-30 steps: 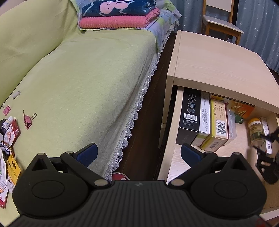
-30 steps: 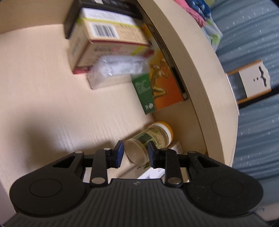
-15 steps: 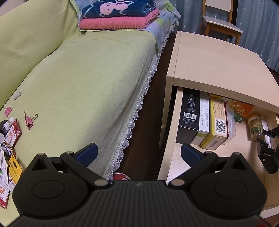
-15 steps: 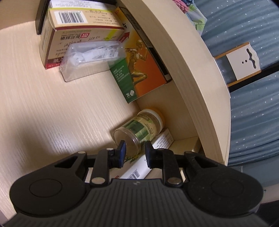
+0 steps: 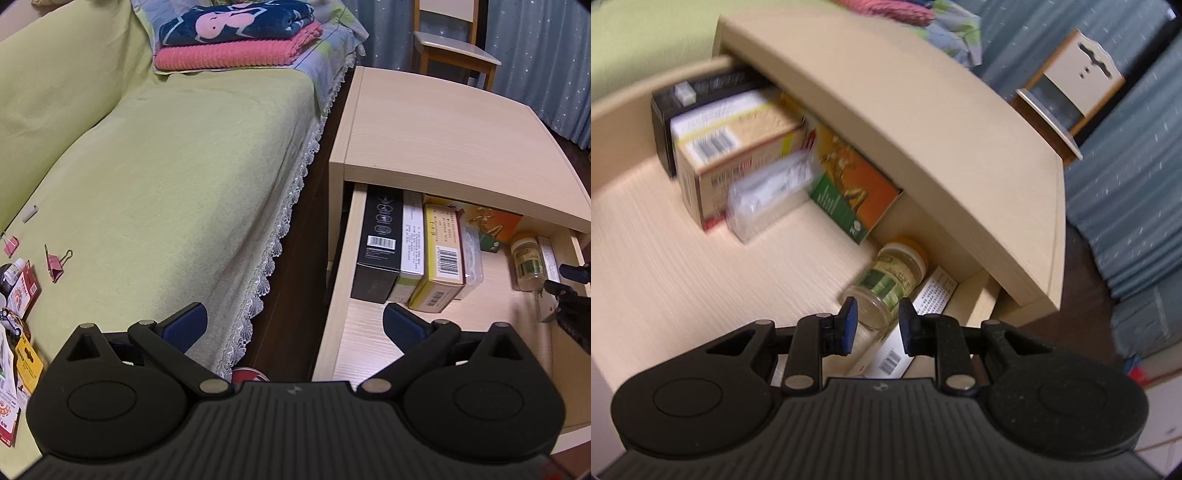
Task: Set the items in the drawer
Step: 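Withdraw the right tool from the drawer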
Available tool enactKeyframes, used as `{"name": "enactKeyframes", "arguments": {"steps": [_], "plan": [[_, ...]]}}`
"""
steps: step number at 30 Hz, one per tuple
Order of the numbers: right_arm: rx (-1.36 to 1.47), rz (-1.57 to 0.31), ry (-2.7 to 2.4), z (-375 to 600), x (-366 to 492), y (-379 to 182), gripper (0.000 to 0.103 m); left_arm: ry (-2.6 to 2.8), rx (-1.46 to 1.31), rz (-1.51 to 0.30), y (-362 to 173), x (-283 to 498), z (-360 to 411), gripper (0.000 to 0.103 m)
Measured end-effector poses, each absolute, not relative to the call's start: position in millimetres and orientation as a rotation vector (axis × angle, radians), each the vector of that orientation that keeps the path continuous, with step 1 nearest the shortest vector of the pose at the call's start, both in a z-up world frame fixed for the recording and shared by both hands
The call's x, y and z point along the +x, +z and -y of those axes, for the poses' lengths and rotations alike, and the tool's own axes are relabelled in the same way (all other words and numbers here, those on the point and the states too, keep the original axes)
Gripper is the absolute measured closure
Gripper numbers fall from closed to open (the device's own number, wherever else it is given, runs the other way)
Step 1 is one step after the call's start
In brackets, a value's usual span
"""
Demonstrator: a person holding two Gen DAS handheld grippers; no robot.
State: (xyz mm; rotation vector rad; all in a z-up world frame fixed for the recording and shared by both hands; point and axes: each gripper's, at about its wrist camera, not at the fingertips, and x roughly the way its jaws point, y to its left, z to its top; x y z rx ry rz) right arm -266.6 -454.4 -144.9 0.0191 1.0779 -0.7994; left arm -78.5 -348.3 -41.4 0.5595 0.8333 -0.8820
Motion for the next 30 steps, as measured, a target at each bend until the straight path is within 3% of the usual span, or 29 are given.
{"name": "enactKeyframes", "arguments": {"steps": [4,18,25,30], "plan": [[0.163,-0.949,-0.825,447,-281,-118,0.069,-0.900,0.565,-0.818,-37,-88,348,0.001],[0.472,-0.719,-0.891,406,-349,-84,0.061,-0.950,0.574,-0.771,-22,-124,330,0.001],[0.440,-0.634,-0.926,373,-389,-71,0.049,-0.967,0.576,-0.755,-17,-141,317,0.001],[0.424,-0.607,-0.946,353,-414,-66,0.047,-0.980,0.581,-0.732,-12,-154,305,0.001]]}}
